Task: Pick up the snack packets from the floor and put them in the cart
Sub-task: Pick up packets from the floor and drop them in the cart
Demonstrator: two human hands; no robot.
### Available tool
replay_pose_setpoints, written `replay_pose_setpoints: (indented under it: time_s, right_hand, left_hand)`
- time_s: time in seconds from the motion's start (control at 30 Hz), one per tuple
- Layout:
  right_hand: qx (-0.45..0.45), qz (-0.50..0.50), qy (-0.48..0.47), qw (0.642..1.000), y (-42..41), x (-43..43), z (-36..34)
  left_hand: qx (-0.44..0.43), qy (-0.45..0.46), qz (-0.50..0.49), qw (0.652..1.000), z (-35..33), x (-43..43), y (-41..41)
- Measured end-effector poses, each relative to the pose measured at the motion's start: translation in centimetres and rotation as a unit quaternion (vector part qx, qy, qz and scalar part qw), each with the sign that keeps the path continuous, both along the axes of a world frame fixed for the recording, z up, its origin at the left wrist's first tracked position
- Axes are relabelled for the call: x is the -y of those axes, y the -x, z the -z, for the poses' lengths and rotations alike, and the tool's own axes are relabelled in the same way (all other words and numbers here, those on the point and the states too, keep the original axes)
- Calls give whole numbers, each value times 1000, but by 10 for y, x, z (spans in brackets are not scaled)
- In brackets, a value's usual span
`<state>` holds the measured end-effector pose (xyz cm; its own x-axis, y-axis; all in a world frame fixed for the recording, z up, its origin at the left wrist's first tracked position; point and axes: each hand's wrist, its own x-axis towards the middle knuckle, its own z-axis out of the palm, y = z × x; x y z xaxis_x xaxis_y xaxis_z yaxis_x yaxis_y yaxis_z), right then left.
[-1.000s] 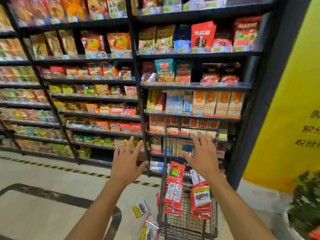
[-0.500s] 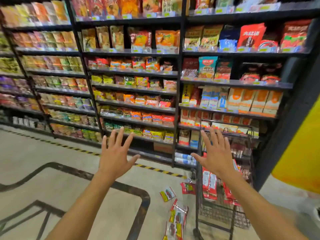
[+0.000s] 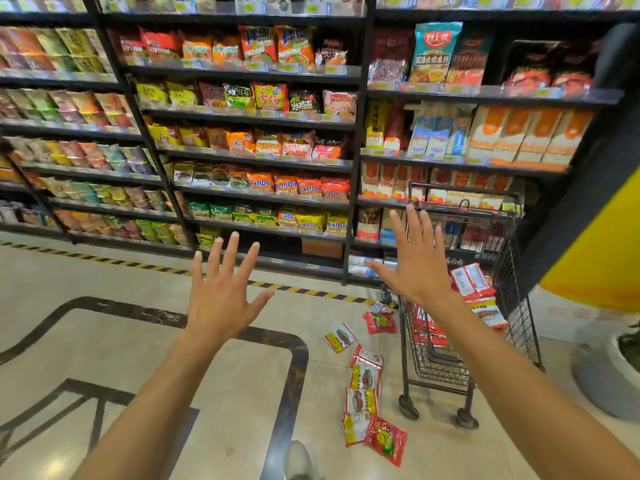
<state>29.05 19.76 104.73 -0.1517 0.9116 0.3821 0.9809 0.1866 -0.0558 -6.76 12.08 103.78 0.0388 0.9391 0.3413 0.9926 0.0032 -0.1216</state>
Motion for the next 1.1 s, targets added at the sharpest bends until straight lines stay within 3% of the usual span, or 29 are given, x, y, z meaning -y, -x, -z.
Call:
replay_pose_setpoints:
  time_s: [0.37,0.67,0.83,1.1]
  right_hand:
    - [-49,55,17,997,67,-157,41]
    - [-68,115,54,990,82,-235,70]
    - [-62,181,73,979,88,-267,89]
    - [-76,317,90,941,106,-302,97]
  left_hand:
    - [13,25,47,998,9,-219,43]
    - [26,59,134,989,41,-356,48]
    - [31,91,214,972,67,-441,38]
    - [16,133,378,916,90,-555,-3]
